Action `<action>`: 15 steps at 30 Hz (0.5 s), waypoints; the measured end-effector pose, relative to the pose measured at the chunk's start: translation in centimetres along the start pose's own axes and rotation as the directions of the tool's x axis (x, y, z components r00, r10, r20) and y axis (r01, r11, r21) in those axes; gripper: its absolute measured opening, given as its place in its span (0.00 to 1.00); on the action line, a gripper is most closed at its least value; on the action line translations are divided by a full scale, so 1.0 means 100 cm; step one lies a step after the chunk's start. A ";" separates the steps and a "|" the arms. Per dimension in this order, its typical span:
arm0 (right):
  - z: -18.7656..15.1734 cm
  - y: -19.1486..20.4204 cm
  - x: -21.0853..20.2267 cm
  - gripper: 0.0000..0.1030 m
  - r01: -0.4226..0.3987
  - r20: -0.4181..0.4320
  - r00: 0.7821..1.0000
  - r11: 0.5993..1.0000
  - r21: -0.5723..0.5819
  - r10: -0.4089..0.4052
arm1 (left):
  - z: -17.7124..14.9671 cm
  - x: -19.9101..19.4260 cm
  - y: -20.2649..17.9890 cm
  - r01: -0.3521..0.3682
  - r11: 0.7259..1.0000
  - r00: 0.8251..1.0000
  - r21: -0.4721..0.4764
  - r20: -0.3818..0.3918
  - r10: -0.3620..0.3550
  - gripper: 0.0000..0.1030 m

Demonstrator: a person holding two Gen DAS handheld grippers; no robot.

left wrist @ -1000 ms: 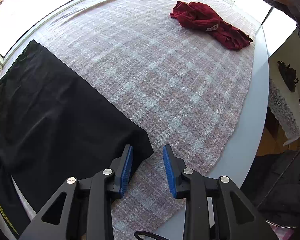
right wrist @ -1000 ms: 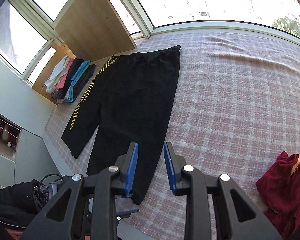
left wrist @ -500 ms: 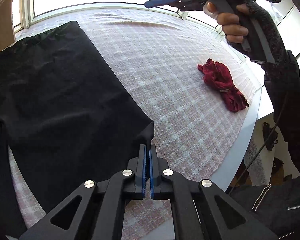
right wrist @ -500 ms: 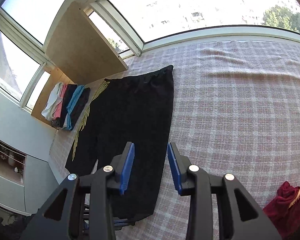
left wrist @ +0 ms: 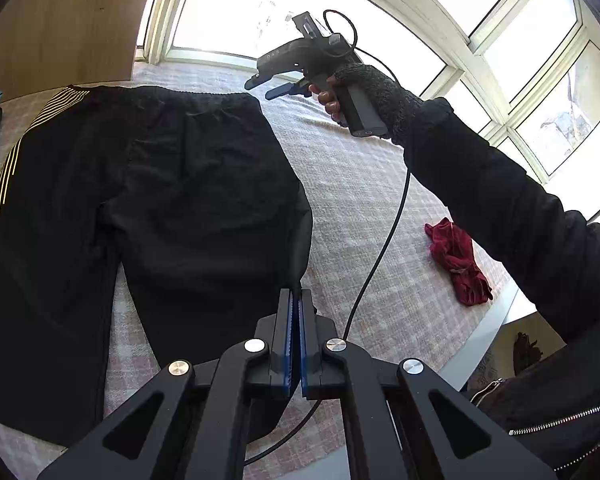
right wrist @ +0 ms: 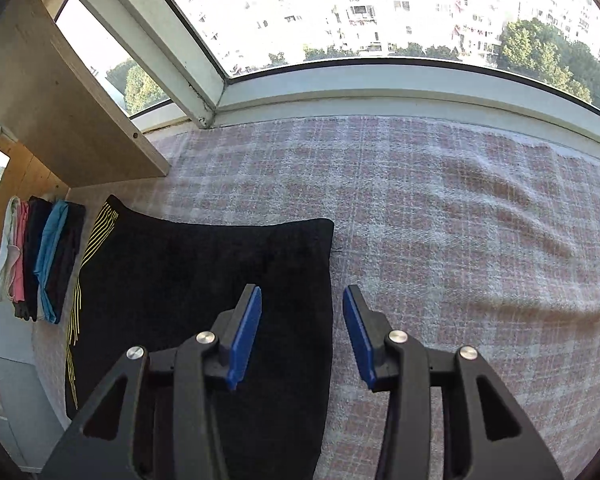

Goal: Fold clothes

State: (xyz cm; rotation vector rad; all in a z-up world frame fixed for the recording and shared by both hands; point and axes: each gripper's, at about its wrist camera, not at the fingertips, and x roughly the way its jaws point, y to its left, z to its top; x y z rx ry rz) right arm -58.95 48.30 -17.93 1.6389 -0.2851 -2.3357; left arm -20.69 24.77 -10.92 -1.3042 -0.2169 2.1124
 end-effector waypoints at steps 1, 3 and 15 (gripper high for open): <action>0.005 0.001 0.008 0.41 -0.008 -0.017 1.000 1.000 0.006 0.009 | 0.000 -0.001 0.002 -0.004 1.000 1.000 0.000 0.004 0.004 0.02; 0.013 0.003 0.019 0.41 -0.015 -0.039 0.999 1.000 0.011 0.016 | 0.001 -0.003 0.006 -0.010 1.000 1.000 -0.001 0.013 0.010 0.02; 0.024 0.000 0.053 0.11 -0.010 -0.094 0.995 0.998 0.064 0.016 | -0.009 -0.015 0.035 0.077 0.995 0.996 -0.060 0.049 -0.074 0.02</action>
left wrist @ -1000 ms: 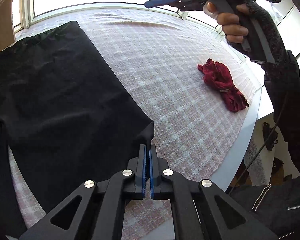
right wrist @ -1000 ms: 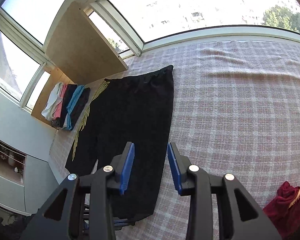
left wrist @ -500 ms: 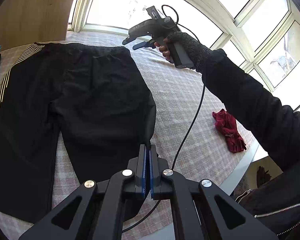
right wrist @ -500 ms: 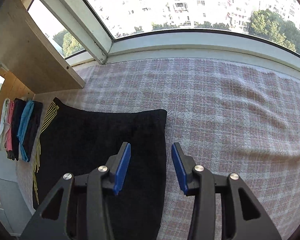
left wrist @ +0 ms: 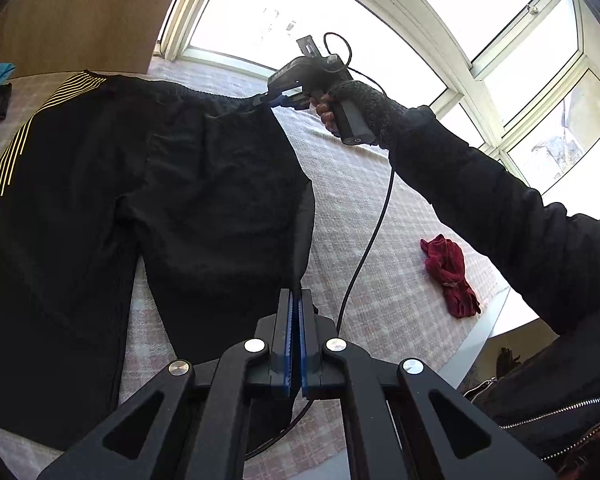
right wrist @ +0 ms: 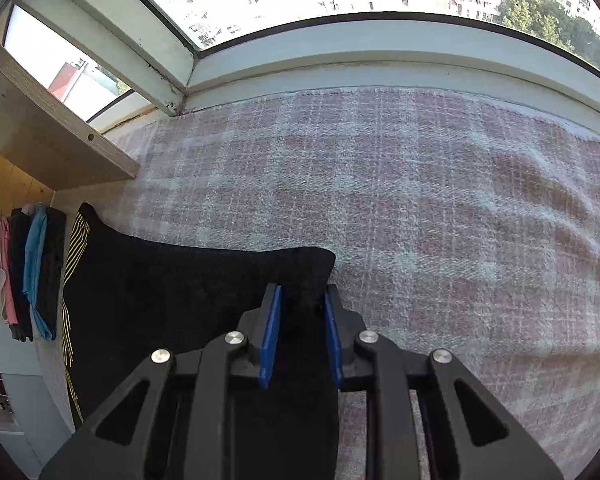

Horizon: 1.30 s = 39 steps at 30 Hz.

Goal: Fold clothes

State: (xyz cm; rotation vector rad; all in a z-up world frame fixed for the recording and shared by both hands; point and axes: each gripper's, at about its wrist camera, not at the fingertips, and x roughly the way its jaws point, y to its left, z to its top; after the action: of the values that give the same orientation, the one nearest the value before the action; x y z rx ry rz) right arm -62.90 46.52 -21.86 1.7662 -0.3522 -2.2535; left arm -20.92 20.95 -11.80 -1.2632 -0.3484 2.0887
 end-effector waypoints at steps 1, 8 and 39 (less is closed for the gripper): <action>0.000 -0.001 -0.001 0.09 -0.011 0.004 1.000 1.000 0.019 0.011 | -0.001 -0.005 0.004 0.012 1.000 1.000 -0.010 0.011 -0.012 0.02; 0.005 0.033 -0.047 0.07 -0.154 0.093 0.985 0.985 0.073 0.147 | -0.021 -0.077 0.074 0.049 0.987 0.992 -0.156 0.121 -0.030 0.02; -0.006 0.378 0.099 0.28 0.272 0.112 0.962 0.890 -0.367 -0.247 | -0.116 -0.129 0.286 0.004 0.882 0.996 -0.472 0.080 0.038 0.02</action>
State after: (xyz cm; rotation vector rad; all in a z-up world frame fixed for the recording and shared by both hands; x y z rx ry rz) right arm -62.67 7.61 -17.97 1.6148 0.3162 -2.3539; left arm -18.39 -10.05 -23.97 -1.4472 -0.9368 2.1518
